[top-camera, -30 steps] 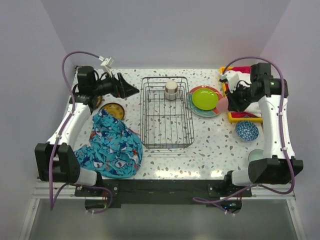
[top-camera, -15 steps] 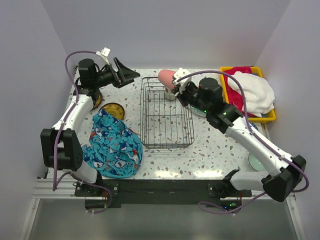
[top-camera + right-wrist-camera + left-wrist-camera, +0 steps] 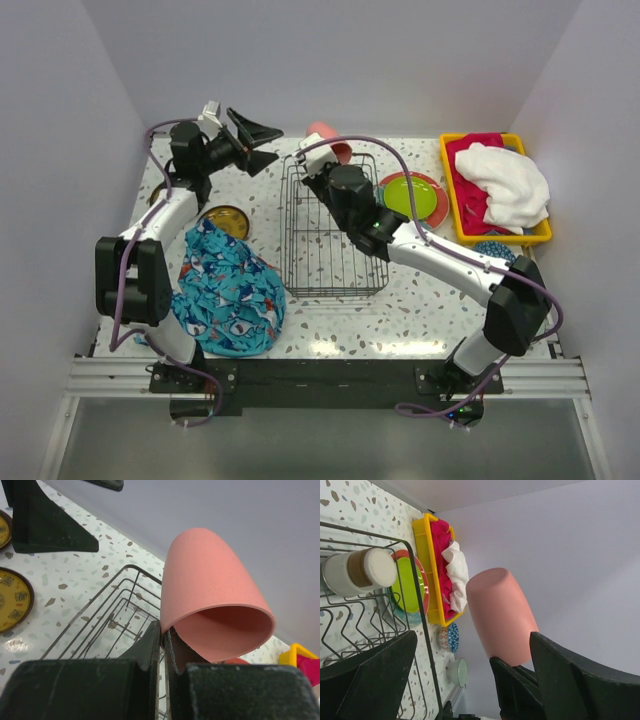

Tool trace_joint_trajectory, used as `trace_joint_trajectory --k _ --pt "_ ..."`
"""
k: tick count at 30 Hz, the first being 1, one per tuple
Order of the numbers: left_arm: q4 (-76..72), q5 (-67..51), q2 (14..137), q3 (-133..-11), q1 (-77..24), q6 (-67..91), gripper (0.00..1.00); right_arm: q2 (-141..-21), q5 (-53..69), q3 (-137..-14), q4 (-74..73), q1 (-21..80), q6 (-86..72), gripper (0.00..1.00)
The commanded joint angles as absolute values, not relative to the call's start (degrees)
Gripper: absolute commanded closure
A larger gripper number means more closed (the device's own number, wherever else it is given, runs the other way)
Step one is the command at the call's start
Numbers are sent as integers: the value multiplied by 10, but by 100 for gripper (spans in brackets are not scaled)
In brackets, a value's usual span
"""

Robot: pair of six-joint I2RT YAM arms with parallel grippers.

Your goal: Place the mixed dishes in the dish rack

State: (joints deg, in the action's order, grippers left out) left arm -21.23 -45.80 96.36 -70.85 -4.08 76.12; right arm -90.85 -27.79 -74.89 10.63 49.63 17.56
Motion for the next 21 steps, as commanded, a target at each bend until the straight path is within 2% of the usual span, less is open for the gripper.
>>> trace_joint_trajectory --k 1,21 --pt "-242 -448 968 -712 -60 787 0 -896 -286 -793 135 498 135 100" --pt "-250 -449 983 -723 -75 798 0 -948 -218 -844 75 524 83 100"
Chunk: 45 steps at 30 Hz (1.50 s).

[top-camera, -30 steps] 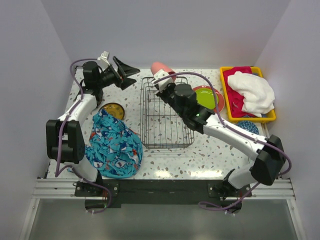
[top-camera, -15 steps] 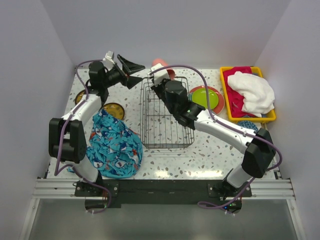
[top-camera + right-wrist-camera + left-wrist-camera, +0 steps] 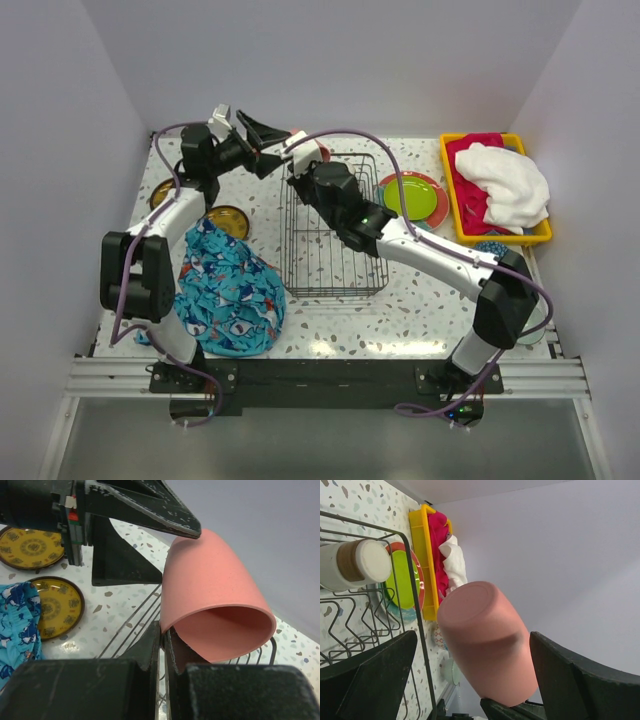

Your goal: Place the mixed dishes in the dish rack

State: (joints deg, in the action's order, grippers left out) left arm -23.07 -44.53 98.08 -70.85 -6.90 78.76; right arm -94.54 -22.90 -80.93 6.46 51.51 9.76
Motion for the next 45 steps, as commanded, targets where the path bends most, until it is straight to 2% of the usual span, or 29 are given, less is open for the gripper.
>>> trace_joint_trajectory --k 1,8,14,17,18,20,22,23,25,26,30,33,38,41,45 --pt "-250 -449 983 -725 -76 796 1 -954 -219 -845 75 524 83 100" --pt "-248 -452 979 -726 -77 791 6 -969 -211 -852 76 528 82 100" --pt "-254 -455 976 -727 -77 782 17 -976 -197 -850 72 529 81 100" --pt "-251 -454 972 -726 -76 774 31 -980 -179 -855 55 529 79 100" --pt "-251 -453 973 -726 -76 773 40 -982 -174 -857 49 529 77 100" --pt "-250 -453 976 -729 -75 773 47 -984 -152 -859 23 529 67 100" --pt "-249 -450 982 -737 -74 770 62 -984 -119 -860 -13 529 65 98" --pt "-245 -445 984 -742 -74 766 79 -984 -111 -861 -27 529 63 77" --pt "-238 -439 991 -759 -70 751 89 -969 -101 -858 -87 529 52 65" --pt "-236 -436 994 -765 -69 744 99 -959 -105 -851 -100 528 46 55" --pt "-226 -433 1033 -804 -57 674 100 -893 -89 -804 -184 528 42 43" --pt "-213 -435 1070 -867 -55 582 100 -840 -88 -773 -241 514 35 40" --pt "-110 -383 1117 -979 -75 408 100 -788 -85 -741 -307 404 -38 39" --pt "-151 -341 1106 -955 -94 332 100 -791 -100 -739 -332 352 -46 39" --pt "-241 -287 1072 -865 -134 174 100 -783 -135 -726 -319 325 -26 39"
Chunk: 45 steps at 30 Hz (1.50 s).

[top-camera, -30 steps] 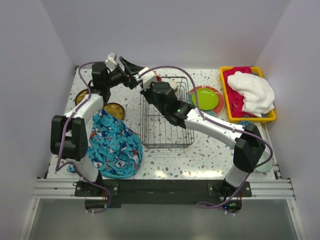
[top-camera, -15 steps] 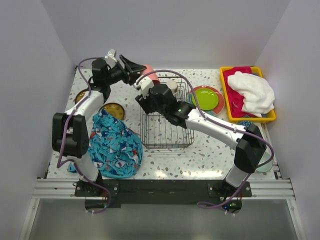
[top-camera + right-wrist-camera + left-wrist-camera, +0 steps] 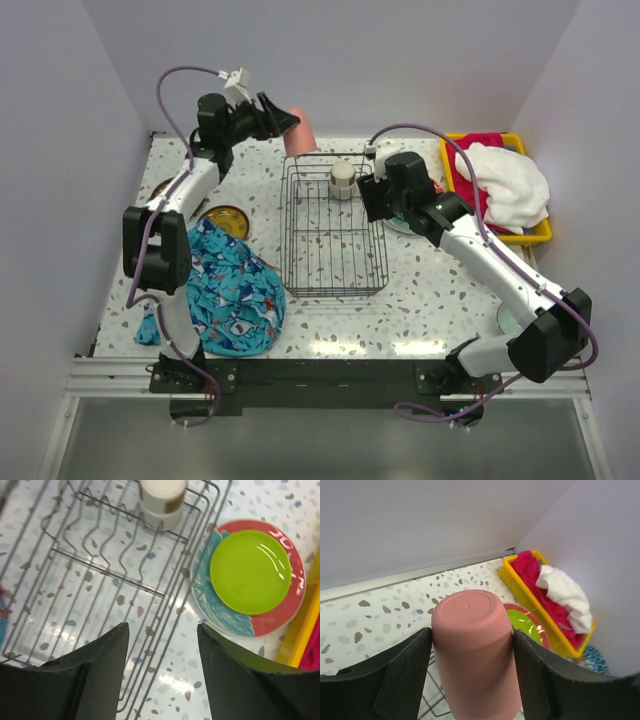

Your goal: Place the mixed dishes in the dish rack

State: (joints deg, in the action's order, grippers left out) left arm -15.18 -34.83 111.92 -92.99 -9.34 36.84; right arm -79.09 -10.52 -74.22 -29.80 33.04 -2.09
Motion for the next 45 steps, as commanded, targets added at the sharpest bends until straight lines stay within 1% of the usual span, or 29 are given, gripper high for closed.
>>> trace_joint_trajectory --k 1,3,7,8,14,19,33,41,45 --pt "-267 -262 1064 -840 -148 154 100 -782 -141 -722 -317 323 -13 39" --pt "-343 -246 1048 -780 -168 93 100 -784 -154 -719 -318 323 -4 39" --pt "-423 -193 1040 -724 -185 17 100 -790 -159 -717 -325 318 13 39" --pt "-446 -194 1043 -718 -185 3 100 -791 -161 -716 -324 319 16 39" --pt "-474 -171 1077 -719 -187 -51 100 -798 -174 -712 -323 316 26 39" --pt "-468 -165 1110 -736 -192 -51 100 -806 -169 -711 -326 316 26 39" --pt "-526 -170 1161 -714 -214 -14 100 -817 -182 -700 -332 308 42 40" --pt "-558 -164 1179 -682 -220 -4 100 -851 -183 -722 -334 306 47 40" --pt "-545 -147 1181 -686 -221 -7 100 -862 -178 -734 -331 305 47 40"
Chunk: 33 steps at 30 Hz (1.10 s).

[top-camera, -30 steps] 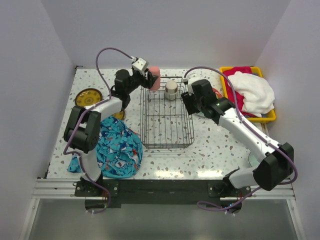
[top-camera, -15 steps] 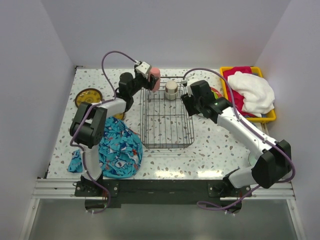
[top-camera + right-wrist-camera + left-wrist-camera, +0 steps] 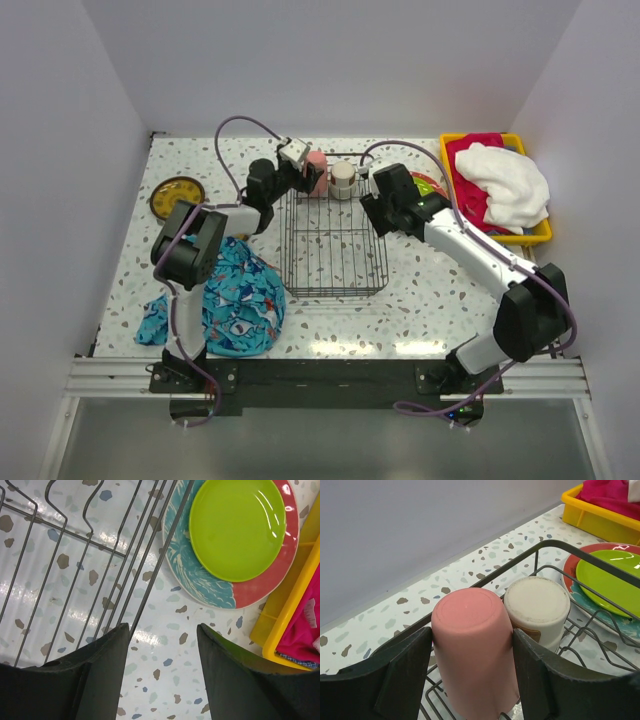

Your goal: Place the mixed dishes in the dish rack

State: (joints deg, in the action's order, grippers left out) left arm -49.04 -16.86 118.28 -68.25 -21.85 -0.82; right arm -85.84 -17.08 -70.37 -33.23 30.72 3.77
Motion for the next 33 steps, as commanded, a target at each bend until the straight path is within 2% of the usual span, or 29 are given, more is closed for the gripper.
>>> trace_joint_trajectory --k 1,2,4,5,6,8,9,19,20,22,24,33 --pt "-545 -141 1183 -687 -221 -9 100 -865 -178 -735 -331 304 48 40" --pt "-542 -138 1185 -688 -221 -12 100 -867 -177 -737 -330 305 48 40" --pt "-535 -129 1185 -689 -221 -15 91 -868 -176 -739 -327 304 50 40" --pt "-527 -125 1183 -691 -221 -18 84 -867 -175 -738 -325 303 52 40" --pt "-520 -122 1182 -693 -221 -19 70 -867 -176 -738 -324 304 53 40" --pt "-483 -123 1179 -706 -221 -22 61 -864 -173 -737 -323 303 54 40" --pt "-472 -125 1178 -709 -221 -23 53 -859 -172 -732 -322 302 54 40" --pt "-399 -124 1155 -722 -221 -28 31 -837 -162 -707 -303 301 47 39" --pt "-393 -121 1152 -723 -221 -30 22 -836 -160 -704 -300 301 47 39" --pt "-376 -119 1146 -724 -221 -32 16 -833 -161 -704 -296 301 47 39" --pt "-365 -117 1139 -724 -220 -36 1 -831 -161 -705 -293 301 48 39" --pt "-264 -128 1048 -729 -220 -29 0 -820 -159 -713 -293 301 54 39"
